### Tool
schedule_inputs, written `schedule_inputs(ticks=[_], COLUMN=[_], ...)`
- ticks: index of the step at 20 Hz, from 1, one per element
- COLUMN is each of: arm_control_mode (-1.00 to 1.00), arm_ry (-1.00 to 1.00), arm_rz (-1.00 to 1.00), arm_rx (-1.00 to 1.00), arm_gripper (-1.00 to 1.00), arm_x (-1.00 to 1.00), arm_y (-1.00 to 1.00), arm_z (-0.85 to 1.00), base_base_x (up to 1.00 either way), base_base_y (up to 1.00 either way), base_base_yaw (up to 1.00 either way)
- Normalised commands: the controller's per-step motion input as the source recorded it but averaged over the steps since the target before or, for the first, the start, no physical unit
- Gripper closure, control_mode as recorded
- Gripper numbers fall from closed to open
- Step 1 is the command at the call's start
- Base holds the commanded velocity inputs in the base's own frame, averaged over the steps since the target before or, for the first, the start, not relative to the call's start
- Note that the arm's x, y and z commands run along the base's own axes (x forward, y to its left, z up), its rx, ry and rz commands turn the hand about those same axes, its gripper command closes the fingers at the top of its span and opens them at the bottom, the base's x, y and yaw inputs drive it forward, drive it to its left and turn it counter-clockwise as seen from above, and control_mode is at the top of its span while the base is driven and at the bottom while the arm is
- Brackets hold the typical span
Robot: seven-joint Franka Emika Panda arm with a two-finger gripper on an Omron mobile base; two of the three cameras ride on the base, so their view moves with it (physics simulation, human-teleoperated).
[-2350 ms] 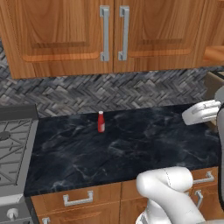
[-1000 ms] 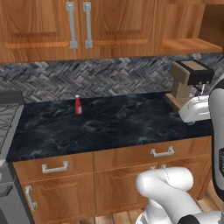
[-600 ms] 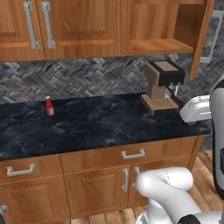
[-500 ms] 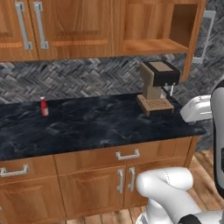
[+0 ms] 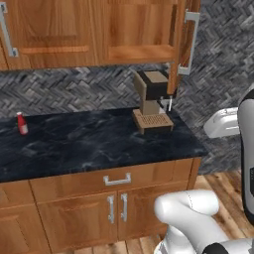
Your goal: Close all open cabinet doors.
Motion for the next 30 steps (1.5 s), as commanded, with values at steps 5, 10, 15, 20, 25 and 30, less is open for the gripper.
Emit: schedule_inputs(ticks=[5,10,15,20,25,30], arm_control_mode=[1.0,1.0,1.0,1.0,1.0,1.0], arm_ry=[0.0,0.0,0.0,0.0,0.0,0.0], arm_rz=[0.0,0.0,0.0,0.0,0.0,0.0], arm_rx=[0.0,0.0,0.0,0.0,0.0,0.0], arm_gripper=[-1.0,-1.0,-1.0,-1.0,-1.0,-1.0], arm_x=[0.0,0.0,0.0,0.0,0.0,0.0], arm_y=[0.0,0.0,0.0,0.0,0.0,0.0], arm_z=[0.0,0.0,0.0,0.0,0.0,0.0], base_base_x=[0.13,0.5,0.66,0.61,0.47,0.44], base_base_y=[-0.56,-0.35,-0.4,-0.4,-0.07,0.0], base_base_yaw=[0.0,0.0,0.0,0.0,0.01,0.0])
